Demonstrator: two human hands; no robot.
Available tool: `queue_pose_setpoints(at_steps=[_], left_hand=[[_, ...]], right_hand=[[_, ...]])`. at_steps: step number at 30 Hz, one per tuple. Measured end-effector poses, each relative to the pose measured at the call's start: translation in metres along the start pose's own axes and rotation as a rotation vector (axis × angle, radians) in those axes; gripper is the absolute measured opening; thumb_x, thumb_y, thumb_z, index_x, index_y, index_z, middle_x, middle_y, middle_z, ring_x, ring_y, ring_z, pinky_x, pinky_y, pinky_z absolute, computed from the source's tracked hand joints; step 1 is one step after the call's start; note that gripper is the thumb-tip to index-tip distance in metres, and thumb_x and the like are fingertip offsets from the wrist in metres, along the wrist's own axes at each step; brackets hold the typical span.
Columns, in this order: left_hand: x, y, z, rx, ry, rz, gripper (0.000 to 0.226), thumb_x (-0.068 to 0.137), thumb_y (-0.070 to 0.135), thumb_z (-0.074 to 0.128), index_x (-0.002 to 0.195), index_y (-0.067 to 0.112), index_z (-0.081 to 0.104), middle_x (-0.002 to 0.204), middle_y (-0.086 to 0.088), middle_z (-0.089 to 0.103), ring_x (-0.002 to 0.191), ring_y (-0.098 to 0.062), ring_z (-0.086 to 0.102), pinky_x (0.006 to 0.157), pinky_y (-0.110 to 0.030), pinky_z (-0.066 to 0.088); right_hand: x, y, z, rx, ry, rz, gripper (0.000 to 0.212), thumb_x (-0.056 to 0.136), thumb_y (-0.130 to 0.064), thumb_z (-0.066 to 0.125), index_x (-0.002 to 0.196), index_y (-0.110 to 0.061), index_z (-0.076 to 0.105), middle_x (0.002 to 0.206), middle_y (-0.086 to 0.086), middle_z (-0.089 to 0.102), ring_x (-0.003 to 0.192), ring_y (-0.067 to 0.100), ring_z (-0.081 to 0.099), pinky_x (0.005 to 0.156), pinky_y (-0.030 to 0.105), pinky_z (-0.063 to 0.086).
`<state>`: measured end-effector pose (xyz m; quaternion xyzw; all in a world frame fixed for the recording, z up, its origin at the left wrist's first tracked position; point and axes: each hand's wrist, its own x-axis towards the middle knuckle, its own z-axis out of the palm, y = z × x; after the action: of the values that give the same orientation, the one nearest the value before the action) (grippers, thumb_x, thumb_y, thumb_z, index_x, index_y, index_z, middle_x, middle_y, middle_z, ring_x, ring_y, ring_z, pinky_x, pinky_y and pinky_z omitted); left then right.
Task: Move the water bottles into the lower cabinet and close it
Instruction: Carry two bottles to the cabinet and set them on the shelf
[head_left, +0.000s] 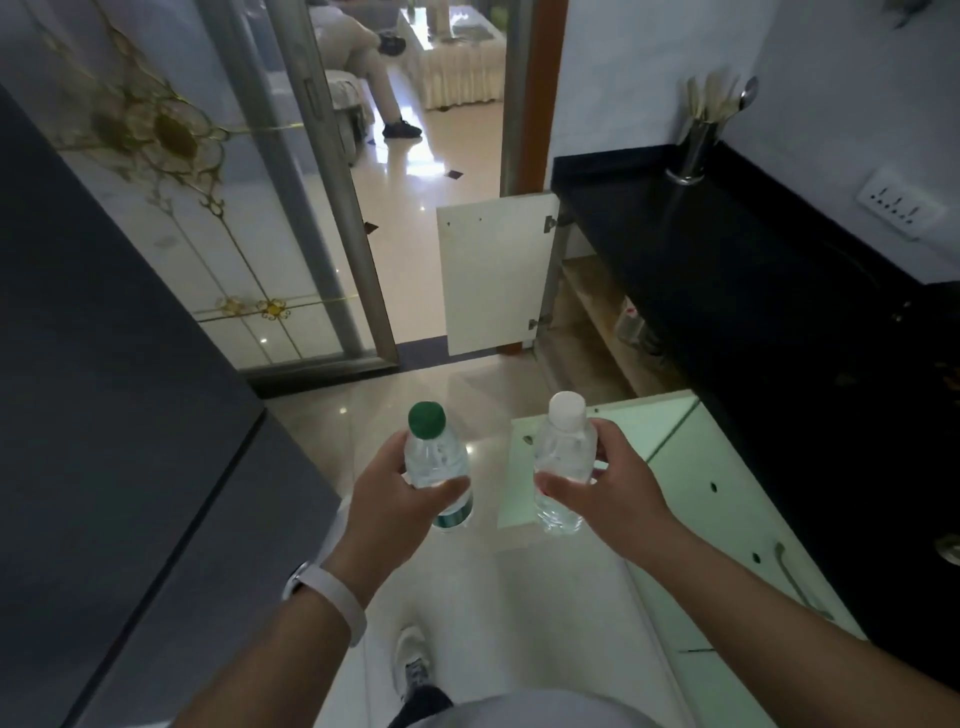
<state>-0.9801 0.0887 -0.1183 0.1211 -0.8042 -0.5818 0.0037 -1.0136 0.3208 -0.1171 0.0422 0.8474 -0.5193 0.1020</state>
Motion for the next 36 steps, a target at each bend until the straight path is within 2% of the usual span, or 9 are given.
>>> queue_pose_setpoints(at_steps=[3,6,10,18,23,25,28,29,36], left_hand=[[0.048,-0.008,-0.039,-0.026,-0.036,0.008,0.046,0.076,0.014,0.085,0.111,0.03,0.059,0.103,0.012,0.067,0.094,-0.004,0.064,0.066,-0.009,0.047],[0.092,-0.012,-0.068,-0.034,-0.095,0.007,0.048,0.078,0.017,0.084,0.118,0.026,0.06,0.105,0.011,0.067,0.095,-0.003,0.064,0.072,-0.013,0.046],[0.137,-0.016,-0.091,-0.022,-0.124,0.021,0.053,0.077,0.018,0.085,0.123,0.025,0.06,0.108,0.01,0.068,0.099,-0.007,0.064,0.079,-0.025,0.05],[0.229,-0.013,-0.096,-0.029,-0.174,0.024,0.047,0.074,0.016,0.087,0.113,0.031,0.066,0.098,0.01,0.073,0.086,0.0,0.068,0.074,-0.021,0.051],[0.301,-0.007,-0.083,0.001,-0.227,0.028,0.049,0.074,0.013,0.086,0.114,0.031,0.065,0.099,0.009,0.072,0.087,0.004,0.066,0.066,-0.008,0.048],[0.334,-0.006,-0.076,0.026,-0.238,0.015,0.049,0.073,0.015,0.087,0.114,0.031,0.065,0.1,0.008,0.072,0.088,0.002,0.066,0.071,-0.014,0.05],[0.383,-0.001,-0.068,0.079,-0.258,-0.007,0.049,0.071,0.022,0.088,0.112,0.036,0.065,0.1,0.009,0.072,0.091,-0.007,0.068,0.084,-0.037,0.056],[0.399,0.003,-0.066,0.092,-0.272,-0.013,0.048,0.071,0.023,0.088,0.111,0.037,0.065,0.099,0.011,0.072,0.092,-0.009,0.068,0.086,-0.041,0.057],[0.493,0.035,-0.038,0.126,-0.319,0.025,0.048,0.073,0.022,0.087,0.112,0.037,0.063,0.099,0.015,0.072,0.092,-0.007,0.069,0.087,-0.041,0.057]], right_hand=[[0.028,-0.035,0.032,-0.019,0.03,0.016,0.051,0.069,-0.039,0.087,0.105,-0.041,0.051,0.102,-0.019,0.063,0.089,0.002,0.063,0.082,0.031,0.054],[0.048,-0.062,0.057,0.011,0.091,0.022,0.054,0.07,-0.033,0.087,0.11,-0.038,0.05,0.1,-0.019,0.062,0.087,0.002,0.061,0.073,0.021,0.049],[0.073,-0.079,0.077,0.055,0.148,0.042,0.06,0.07,-0.034,0.088,0.118,-0.035,0.052,0.105,-0.02,0.062,0.094,0.002,0.062,0.082,0.025,0.052],[0.153,-0.089,0.098,0.111,0.191,0.101,0.058,0.07,-0.03,0.087,0.116,-0.035,0.053,0.106,-0.017,0.064,0.096,0.006,0.063,0.082,0.032,0.055],[0.229,-0.088,0.105,0.13,0.174,0.098,0.056,0.073,-0.031,0.085,0.117,-0.035,0.052,0.106,-0.017,0.063,0.096,0.006,0.063,0.081,0.027,0.053],[0.261,-0.088,0.106,0.141,0.179,0.103,0.055,0.072,-0.032,0.085,0.116,-0.036,0.052,0.105,-0.018,0.063,0.096,0.006,0.063,0.082,0.028,0.053],[0.309,-0.088,0.102,0.185,0.211,0.115,0.052,0.069,-0.03,0.087,0.11,-0.036,0.056,0.1,-0.016,0.067,0.093,0.006,0.065,0.085,0.038,0.056],[0.325,-0.089,0.099,0.199,0.221,0.121,0.051,0.068,-0.03,0.087,0.108,-0.036,0.057,0.098,-0.016,0.067,0.091,0.005,0.066,0.085,0.04,0.056],[0.404,-0.099,0.069,0.237,0.306,0.13,0.045,0.073,-0.017,0.085,0.108,-0.024,0.058,0.092,-0.008,0.068,0.082,0.002,0.065,0.077,0.03,0.055]])
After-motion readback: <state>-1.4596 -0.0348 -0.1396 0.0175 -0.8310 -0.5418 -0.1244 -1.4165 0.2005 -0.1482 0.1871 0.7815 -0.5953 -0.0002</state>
